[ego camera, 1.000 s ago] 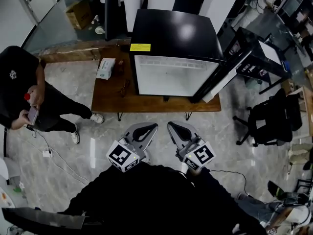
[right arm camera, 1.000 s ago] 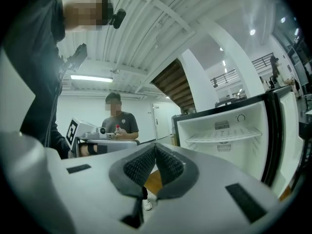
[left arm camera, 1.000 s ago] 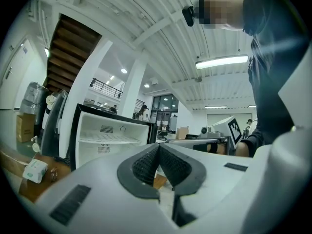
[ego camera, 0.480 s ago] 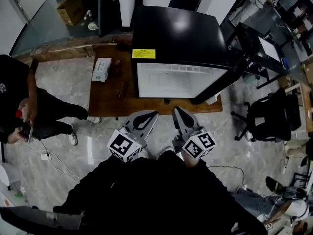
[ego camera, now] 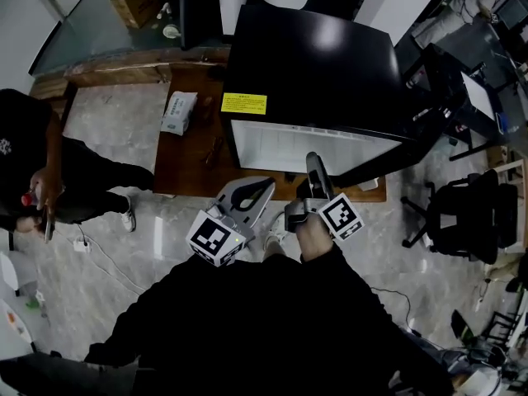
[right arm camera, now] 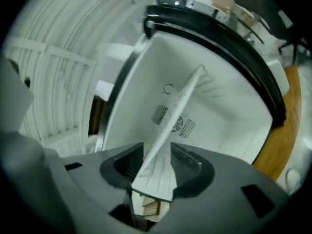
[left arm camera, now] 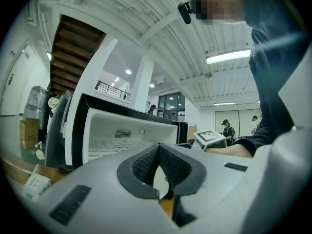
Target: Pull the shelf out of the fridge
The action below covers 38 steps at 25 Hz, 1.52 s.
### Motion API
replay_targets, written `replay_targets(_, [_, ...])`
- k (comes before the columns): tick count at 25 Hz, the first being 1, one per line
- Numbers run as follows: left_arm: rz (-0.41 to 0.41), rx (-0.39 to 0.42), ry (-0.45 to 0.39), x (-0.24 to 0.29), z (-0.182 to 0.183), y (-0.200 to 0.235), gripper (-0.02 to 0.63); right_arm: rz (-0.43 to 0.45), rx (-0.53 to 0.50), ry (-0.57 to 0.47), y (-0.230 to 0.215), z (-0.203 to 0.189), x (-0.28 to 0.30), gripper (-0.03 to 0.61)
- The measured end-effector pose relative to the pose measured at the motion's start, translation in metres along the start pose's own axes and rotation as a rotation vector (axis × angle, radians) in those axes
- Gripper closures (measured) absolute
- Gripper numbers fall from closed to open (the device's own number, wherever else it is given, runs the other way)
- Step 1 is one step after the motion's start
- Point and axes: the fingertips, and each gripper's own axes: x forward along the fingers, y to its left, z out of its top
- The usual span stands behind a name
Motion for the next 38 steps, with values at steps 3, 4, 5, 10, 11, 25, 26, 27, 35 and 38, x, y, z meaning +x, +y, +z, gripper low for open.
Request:
replay_targets(3, [0.018,0.002,0.011,0.018,-0.001,0.009,0.607,-0.025,0.171,-0.029,-0.028,0.006,0.027,0.354])
replay_targets(4, [0.023,-0.001,0.015,0.024,-0.002,0.012,0.607,-0.005,0.212,-0.047,-0.031,0.010,0.036,0.339])
replay_targets(5, [0.029,-0.005,0.018,0.029,-0.003,0.016,0.607,0.012,0.246,-0.067,-0.033,0.013,0.044,0.336])
replay_targets(10, [0.061,-0.017,0.019,0.050,-0.008,0.031,0.607,0.026,0.352,-0.112,-0.040,0.021,0.085,0.313])
replay_targets(11, [0.068,-0.023,0.021,0.053,-0.007,0.035,0.607,0.015,0.362,-0.114,-0.042,0.022,0.093,0.313])
replay_targets(25, [0.136,-0.058,0.048,0.057,-0.016,0.064,0.607,0.025,0.459,-0.207,-0.043,0.043,0.146,0.542])
replay_targets(26, [0.135,-0.057,0.044,0.057,-0.015,0.064,0.607,0.023,0.468,-0.210,-0.043,0.043,0.146,0.543])
replay_targets(27, [0.134,-0.053,0.038,0.056,-0.014,0.063,0.607,0.020,0.474,-0.212,-0.043,0.043,0.145,0.545])
replay_targets(35, [0.140,-0.067,0.034,0.044,-0.011,0.056,0.607,0.004,0.479,-0.215,-0.042,0.040,0.143,0.549])
replay_targets(38, [0.135,-0.051,0.024,0.037,-0.010,0.050,0.607,-0.003,0.479,-0.214,-0.040,0.038,0.137,0.551])
